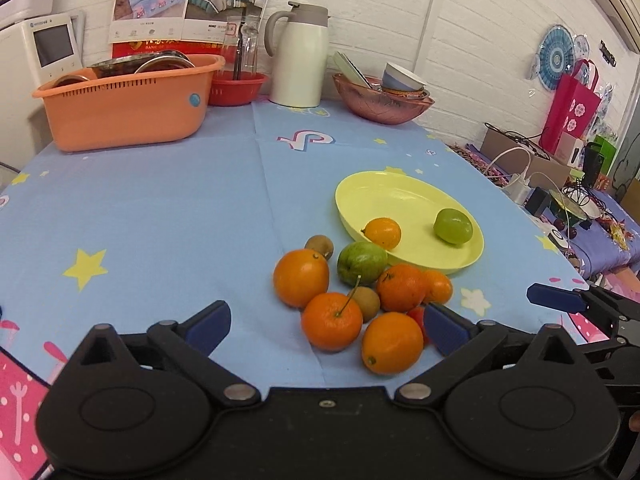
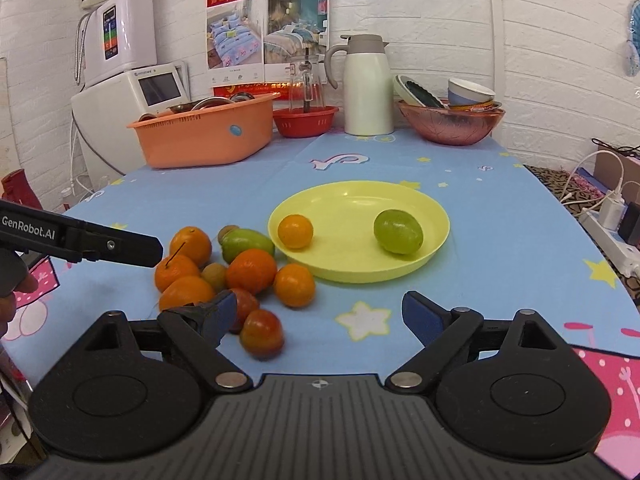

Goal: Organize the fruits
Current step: 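Move both open tools back toward the fruit pile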

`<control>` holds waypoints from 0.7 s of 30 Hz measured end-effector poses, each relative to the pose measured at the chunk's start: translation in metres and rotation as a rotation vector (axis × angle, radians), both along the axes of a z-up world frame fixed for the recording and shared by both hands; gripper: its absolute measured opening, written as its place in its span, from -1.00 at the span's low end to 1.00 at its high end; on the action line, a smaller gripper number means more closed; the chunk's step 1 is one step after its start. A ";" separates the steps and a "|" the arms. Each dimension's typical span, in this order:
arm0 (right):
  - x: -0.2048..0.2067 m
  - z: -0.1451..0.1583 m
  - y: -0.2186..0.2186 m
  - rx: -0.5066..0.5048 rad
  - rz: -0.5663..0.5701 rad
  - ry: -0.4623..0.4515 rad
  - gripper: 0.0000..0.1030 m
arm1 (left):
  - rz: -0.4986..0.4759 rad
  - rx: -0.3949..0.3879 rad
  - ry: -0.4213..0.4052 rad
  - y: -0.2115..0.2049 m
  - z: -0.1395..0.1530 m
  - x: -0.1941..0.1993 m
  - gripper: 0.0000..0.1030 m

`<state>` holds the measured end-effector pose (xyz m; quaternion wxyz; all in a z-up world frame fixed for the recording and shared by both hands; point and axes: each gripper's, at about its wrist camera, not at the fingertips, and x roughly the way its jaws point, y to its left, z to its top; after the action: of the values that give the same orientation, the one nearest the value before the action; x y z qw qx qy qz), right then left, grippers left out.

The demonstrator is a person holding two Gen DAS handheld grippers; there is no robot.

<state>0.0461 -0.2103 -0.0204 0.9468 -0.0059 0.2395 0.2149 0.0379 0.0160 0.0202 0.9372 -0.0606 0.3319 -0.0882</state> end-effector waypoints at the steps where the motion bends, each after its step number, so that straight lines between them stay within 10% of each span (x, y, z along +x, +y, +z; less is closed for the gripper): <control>1: -0.003 -0.002 0.001 -0.002 0.008 0.005 1.00 | -0.004 -0.004 0.003 0.000 -0.002 -0.003 1.00; 13: -0.009 -0.017 0.025 -0.043 0.056 0.065 1.00 | -0.061 -0.049 0.038 -0.003 -0.021 -0.017 1.00; 21: -0.005 -0.016 0.033 -0.079 0.063 0.053 0.61 | -0.097 -0.059 0.045 -0.007 -0.023 -0.014 1.00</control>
<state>0.0408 -0.1771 -0.0369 0.9319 -0.0453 0.2725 0.2350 0.0240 0.0093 -0.0023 0.9220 -0.0738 0.3525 -0.1420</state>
